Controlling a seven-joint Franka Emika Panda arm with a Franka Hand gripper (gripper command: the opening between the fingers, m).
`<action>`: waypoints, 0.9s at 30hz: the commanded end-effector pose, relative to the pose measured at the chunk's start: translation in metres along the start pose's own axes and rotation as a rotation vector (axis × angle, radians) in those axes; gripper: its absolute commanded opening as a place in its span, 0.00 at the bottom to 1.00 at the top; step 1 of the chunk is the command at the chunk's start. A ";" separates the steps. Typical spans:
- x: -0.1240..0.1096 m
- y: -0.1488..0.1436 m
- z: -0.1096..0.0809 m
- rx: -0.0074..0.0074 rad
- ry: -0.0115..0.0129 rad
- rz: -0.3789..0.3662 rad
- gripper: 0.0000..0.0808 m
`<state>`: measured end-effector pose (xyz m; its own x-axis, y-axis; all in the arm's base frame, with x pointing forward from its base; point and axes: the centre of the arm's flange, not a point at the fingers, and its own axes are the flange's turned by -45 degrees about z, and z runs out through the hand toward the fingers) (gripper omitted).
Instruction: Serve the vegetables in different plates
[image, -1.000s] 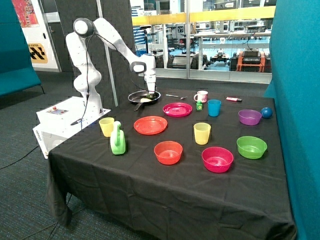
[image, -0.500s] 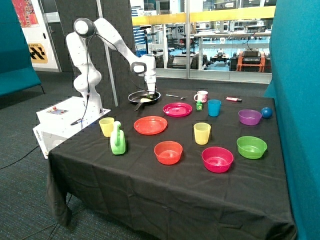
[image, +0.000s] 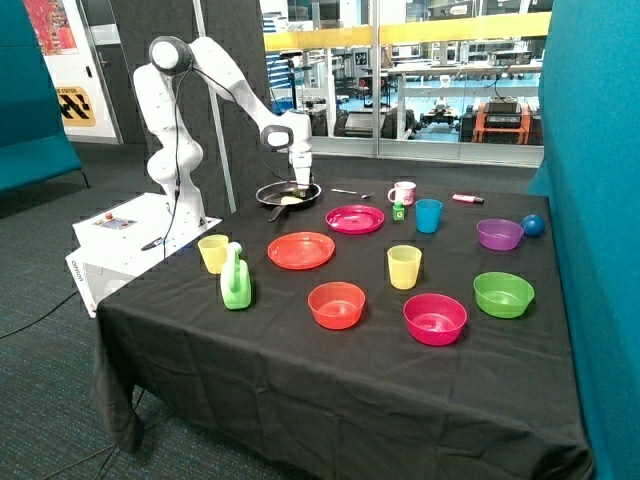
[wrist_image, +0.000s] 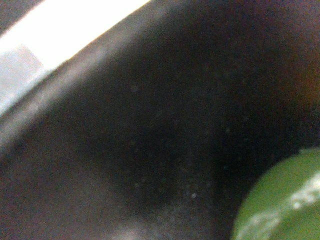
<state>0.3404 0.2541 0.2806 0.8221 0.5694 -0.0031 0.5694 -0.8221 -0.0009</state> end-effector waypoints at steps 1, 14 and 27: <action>-0.002 -0.002 0.003 -0.0009 0.0031 -0.001 0.25; -0.001 0.001 0.005 -0.0009 0.0031 -0.008 0.19; -0.003 0.001 0.004 -0.0009 0.0031 -0.010 0.15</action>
<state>0.3388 0.2538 0.2769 0.8180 0.5751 -0.0009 0.5751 -0.8180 0.0039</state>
